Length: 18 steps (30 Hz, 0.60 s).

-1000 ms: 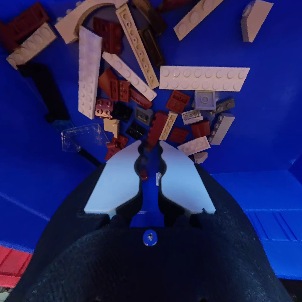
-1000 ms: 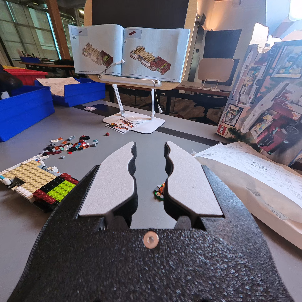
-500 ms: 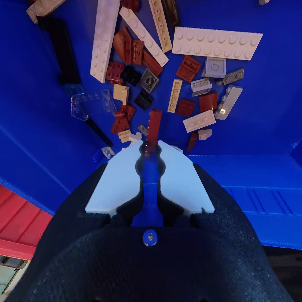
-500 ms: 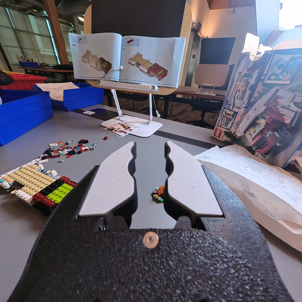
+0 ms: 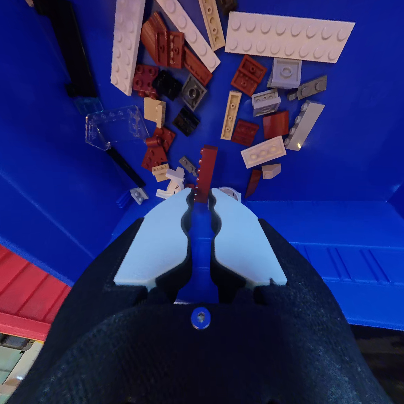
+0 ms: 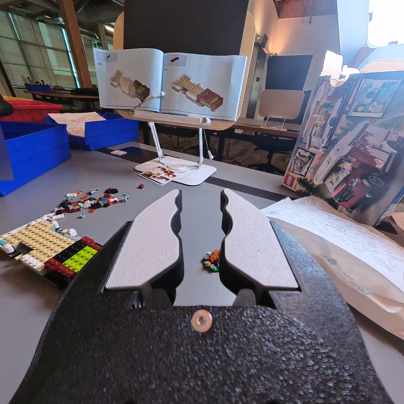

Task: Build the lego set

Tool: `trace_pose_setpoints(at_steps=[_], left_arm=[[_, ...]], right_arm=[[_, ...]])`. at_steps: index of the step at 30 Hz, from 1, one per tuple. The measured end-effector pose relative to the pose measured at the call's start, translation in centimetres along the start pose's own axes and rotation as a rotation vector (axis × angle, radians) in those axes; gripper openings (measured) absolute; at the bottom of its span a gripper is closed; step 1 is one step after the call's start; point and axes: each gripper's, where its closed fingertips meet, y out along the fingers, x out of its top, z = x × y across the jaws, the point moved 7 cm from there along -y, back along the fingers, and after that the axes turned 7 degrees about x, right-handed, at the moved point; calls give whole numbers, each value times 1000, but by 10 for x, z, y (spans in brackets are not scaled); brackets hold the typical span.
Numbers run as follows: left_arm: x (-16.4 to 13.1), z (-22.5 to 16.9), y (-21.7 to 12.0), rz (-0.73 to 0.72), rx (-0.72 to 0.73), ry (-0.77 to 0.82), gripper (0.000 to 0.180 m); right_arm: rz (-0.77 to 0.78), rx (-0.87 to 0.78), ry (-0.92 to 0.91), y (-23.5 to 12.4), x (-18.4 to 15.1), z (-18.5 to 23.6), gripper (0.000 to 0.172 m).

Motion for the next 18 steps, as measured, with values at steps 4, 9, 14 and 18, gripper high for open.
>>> trace_pose_setpoints(at_steps=[4, 9, 14, 18], left_arm=[[-3, 4, 0, -1, 10, -13, 13], [-4, 10, -2, -26, 29, -21, 13], [-7, 17, -8, -75, 43, -42, 11], [-9, 21, -13, -111, 73, -53, 13]], right_arm=[[4, 0, 6, 0, -2, -1, 34], [20, -2, 7, 2, -5, -1, 34], [40, -4, 6, 6, -8, 0, 34], [53, -7, 3, 9, -11, 1, 34]])
